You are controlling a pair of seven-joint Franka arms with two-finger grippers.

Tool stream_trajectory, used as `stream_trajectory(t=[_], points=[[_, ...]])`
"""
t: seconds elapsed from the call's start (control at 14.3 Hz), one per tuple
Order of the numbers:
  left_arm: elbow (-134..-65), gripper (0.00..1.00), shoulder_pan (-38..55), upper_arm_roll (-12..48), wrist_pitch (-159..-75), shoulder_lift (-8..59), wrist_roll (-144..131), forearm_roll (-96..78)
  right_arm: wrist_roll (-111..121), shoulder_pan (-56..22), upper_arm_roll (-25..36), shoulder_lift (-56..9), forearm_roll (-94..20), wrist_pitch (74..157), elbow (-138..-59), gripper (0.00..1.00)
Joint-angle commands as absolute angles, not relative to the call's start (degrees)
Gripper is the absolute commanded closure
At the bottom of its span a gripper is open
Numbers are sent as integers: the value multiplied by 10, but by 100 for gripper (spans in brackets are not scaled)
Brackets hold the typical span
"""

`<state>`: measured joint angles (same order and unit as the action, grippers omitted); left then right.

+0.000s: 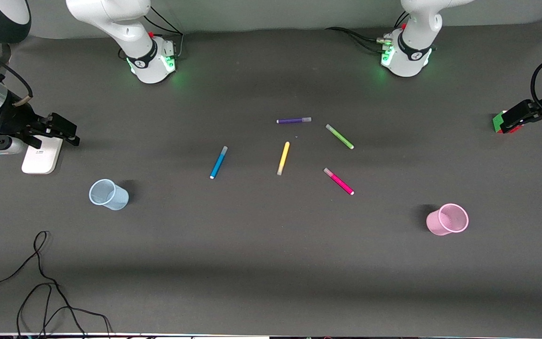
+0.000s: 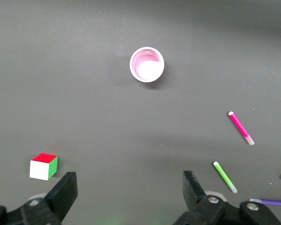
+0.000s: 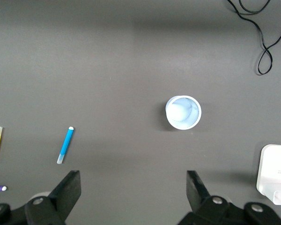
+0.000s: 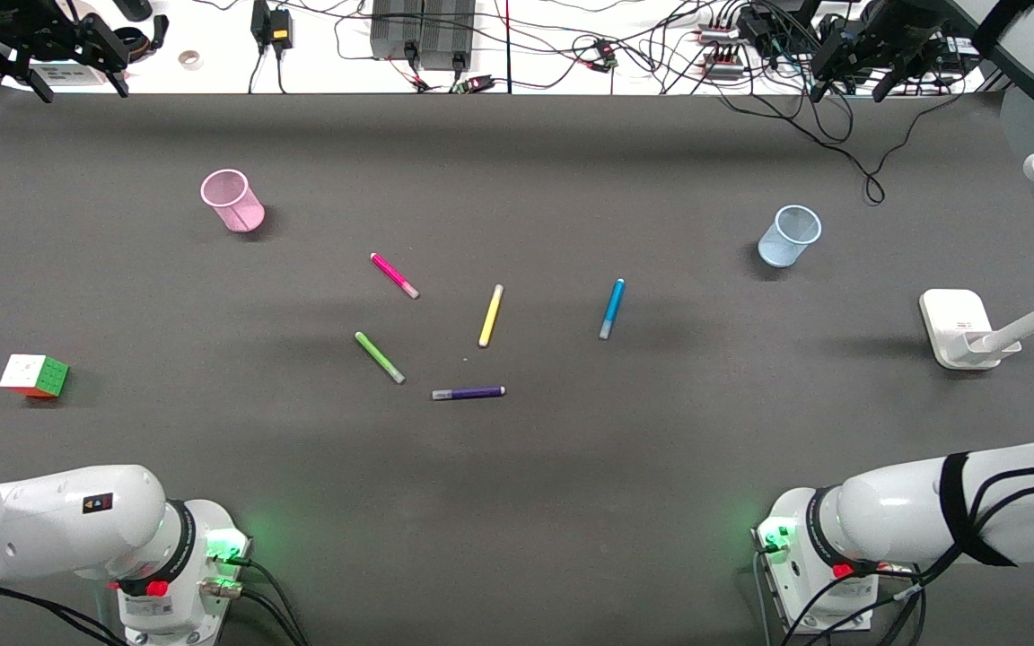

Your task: Place pink and blue markers in matching cups

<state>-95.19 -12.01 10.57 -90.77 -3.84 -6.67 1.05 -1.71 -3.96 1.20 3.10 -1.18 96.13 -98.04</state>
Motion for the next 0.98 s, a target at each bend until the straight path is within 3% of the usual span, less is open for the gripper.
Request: stream_trajectory(t=[0.0,0.35,0.49,0.7,0.91], points=[[-936,0,-120,105,-892,-34,-57,12,-26,-45,15,29,1,951,-975,0],[-937,0,-120,106,-890,-32,-56,12,-91,-72,9,-10,-5,952,-972,0],[-937,0,-120,106,-882,-28,-55,12,-164,-78,-23,-46,-33,955,-970,0],[-933,0,-120,106,-887,-14,-54,11,-258,-86,-67,-117,-116,972,-972,0],[-933,0,-120,106,-888,-10,-54,12,-357,-102,-118,-213,-127,1046,-973,0]])
